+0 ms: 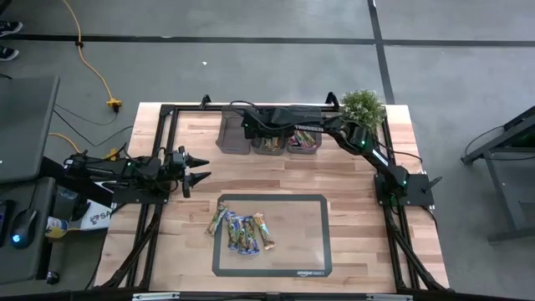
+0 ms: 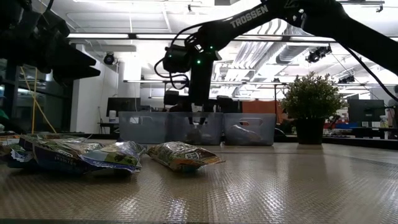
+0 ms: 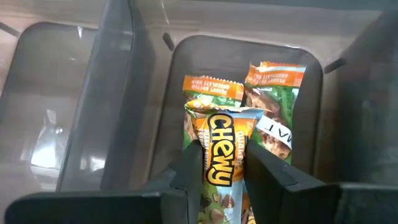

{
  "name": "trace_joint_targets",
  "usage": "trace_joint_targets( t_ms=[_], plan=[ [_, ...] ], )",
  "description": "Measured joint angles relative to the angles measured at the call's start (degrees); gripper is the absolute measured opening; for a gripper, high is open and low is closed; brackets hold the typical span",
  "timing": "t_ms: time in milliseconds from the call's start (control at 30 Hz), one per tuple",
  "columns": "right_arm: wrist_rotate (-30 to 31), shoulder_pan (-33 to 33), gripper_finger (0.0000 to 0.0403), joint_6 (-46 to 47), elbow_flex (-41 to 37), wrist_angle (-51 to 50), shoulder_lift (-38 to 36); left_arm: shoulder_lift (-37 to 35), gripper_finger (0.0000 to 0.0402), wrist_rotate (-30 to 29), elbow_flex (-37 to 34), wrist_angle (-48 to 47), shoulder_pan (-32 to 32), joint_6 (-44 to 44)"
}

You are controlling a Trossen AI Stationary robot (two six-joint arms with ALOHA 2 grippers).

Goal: Pick and place Granola Bars by type
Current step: Put the orange granola bar into the middle black bin

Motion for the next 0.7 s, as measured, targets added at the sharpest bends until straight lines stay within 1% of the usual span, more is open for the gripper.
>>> trace_joint_targets(
  t_ms=[167, 500, 600, 700],
  plan=[
    [-1.6, -0.1, 0.0107, -0.2, 0.0, -0.1, 0.0, 0.0, 0.0211, 0.0, 0.0, 0.0, 0.0, 0.0],
    [-3.2, -0.6, 0.017, -2.8, 0.2, -0.4, 0.0, 0.0, 0.0211, 0.0, 0.0, 0.0, 0.0, 0.0],
    [-2.8, -1.0, 0.0182, -6.9, 2.4, -1.0, 0.0, 0.0, 0.0211, 0.0, 0.0, 0.0, 0.0, 0.0],
    [-0.5, -1.2, 0.0185, -10.5, 6.3, -3.1, -0.1, 0.0, 0.0211, 0.0, 0.0, 0.0, 0.0, 0.0]
  ],
)
